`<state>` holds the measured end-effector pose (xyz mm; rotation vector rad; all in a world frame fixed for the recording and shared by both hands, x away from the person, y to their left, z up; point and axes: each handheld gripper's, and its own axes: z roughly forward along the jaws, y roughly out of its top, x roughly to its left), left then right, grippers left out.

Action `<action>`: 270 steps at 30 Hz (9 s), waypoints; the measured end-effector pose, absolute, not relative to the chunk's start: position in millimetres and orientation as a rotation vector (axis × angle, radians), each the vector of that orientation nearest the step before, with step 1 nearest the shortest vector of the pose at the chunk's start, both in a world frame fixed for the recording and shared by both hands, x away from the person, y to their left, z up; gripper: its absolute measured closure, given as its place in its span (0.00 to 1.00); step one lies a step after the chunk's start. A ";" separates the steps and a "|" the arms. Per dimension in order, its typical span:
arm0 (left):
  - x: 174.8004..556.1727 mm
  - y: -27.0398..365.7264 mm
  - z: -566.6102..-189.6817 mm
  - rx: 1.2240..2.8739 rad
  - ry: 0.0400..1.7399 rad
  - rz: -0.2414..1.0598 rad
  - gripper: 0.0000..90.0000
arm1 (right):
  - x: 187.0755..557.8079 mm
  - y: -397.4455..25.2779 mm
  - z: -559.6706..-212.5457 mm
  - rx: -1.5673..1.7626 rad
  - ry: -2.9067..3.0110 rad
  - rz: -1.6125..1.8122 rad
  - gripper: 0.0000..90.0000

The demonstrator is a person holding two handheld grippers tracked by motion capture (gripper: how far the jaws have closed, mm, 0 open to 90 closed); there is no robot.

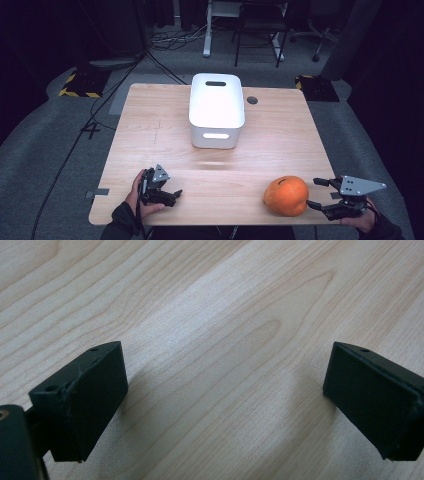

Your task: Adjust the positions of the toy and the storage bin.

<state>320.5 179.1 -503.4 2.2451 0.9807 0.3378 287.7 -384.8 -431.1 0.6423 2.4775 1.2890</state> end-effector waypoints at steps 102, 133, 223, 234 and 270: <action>322.9 178.7 -503.6 2.246 0.984 0.344 0.03 | 398.0 -309.2 -413.3 0.635 2.372 1.265 0.17; 362.9 156.5 -444.3 2.033 0.898 0.503 0.26 | 394.8 -350.0 -434.5 0.947 2.202 1.311 0.63; 367.8 -23.5 -368.3 2.006 0.484 0.401 0.60 | 394.8 -365.8 -443.3 0.948 2.217 1.293 0.57; 362.4 24.5 -360.0 2.022 0.583 0.551 0.40 | 394.9 -365.9 -443.7 0.958 2.211 1.301 0.57; 337.6 159.9 -466.7 2.209 0.893 0.519 0.21 | 396.5 -370.0 -445.4 0.975 2.215 1.322 0.57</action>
